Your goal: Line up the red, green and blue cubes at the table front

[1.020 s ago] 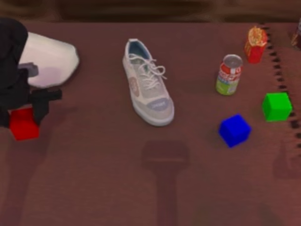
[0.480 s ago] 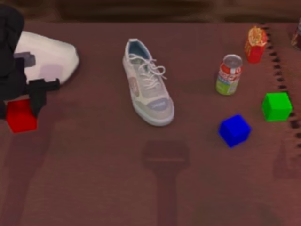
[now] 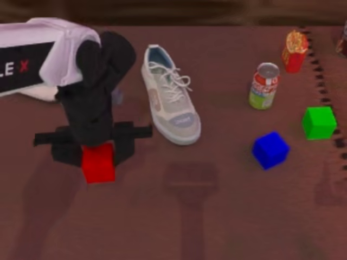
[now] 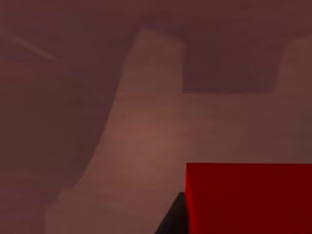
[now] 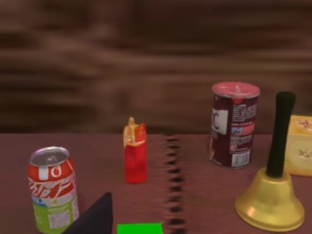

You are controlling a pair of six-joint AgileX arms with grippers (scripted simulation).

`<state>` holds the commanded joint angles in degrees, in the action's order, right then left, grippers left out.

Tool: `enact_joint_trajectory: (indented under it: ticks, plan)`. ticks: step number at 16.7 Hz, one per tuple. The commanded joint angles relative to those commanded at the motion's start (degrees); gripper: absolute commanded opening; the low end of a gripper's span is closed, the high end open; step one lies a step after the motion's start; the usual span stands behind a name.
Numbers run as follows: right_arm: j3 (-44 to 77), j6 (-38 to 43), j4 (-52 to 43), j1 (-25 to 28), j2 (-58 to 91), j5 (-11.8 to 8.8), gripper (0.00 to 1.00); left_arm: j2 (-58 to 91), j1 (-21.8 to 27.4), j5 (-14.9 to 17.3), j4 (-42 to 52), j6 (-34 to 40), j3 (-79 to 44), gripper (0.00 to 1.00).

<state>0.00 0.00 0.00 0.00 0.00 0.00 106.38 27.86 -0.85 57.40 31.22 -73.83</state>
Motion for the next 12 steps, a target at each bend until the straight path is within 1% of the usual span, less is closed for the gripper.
enact_joint_trajectory:
  ticks: [2, 3, 5, 7, 12]
  plan:
    - [0.0, 0.0, 0.0, 0.0, 0.0, 0.0, 1.0, -2.4, 7.1, -0.1, 0.1, 5.0, 2.3, 0.0]
    - [0.0, 0.0, 0.0, 0.0, 0.0, 0.0, 1.0, -3.5, 9.9, -0.2, 0.1, 7.2, 3.2, 0.0]
    - [0.0, 0.0, 0.0, 0.0, 0.0, 0.0, 1.0, -5.5, 13.6, -0.4, -0.1, 10.4, 4.7, 0.0]
    - [0.0, 0.0, 0.0, 0.0, 0.0, 0.0, 1.0, -6.3, 14.8, -0.5, -0.2, 11.6, 5.3, 0.0]
    - [0.0, 0.0, 0.0, 0.0, 0.0, 0.0, 1.0, -5.8, 14.6, -0.5, -1.2, 11.5, 5.8, 0.0]
